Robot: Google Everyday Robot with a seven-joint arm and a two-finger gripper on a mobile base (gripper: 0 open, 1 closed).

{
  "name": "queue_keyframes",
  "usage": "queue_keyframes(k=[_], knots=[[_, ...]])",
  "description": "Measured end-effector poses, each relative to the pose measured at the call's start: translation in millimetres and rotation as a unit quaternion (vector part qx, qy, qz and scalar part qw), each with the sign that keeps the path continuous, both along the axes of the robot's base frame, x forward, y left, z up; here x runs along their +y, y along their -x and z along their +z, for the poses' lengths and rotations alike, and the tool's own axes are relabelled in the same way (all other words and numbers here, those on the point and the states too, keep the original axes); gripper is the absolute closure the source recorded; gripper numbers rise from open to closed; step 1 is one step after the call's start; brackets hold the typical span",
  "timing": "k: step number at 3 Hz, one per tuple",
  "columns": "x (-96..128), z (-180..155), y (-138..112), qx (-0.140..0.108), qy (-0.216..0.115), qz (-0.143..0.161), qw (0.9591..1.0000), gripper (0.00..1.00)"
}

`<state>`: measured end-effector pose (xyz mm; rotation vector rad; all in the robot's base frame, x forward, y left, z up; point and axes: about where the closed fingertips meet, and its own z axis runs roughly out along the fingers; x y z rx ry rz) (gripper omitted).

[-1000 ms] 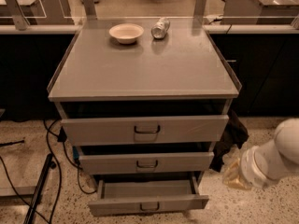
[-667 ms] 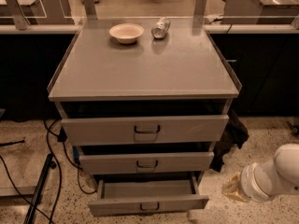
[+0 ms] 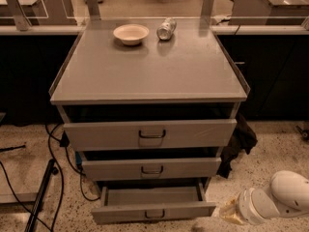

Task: Close bottom drawer

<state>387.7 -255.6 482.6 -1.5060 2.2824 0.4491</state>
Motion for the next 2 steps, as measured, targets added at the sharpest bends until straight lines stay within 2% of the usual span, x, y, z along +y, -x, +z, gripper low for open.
queue_keyframes(k=[1,2], knots=[[0.0,0.0,0.0,0.000,0.000,0.000,1.0000,1.00],[-1.6,-27.4,2.2,0.002,0.003,0.009,1.0000,1.00]])
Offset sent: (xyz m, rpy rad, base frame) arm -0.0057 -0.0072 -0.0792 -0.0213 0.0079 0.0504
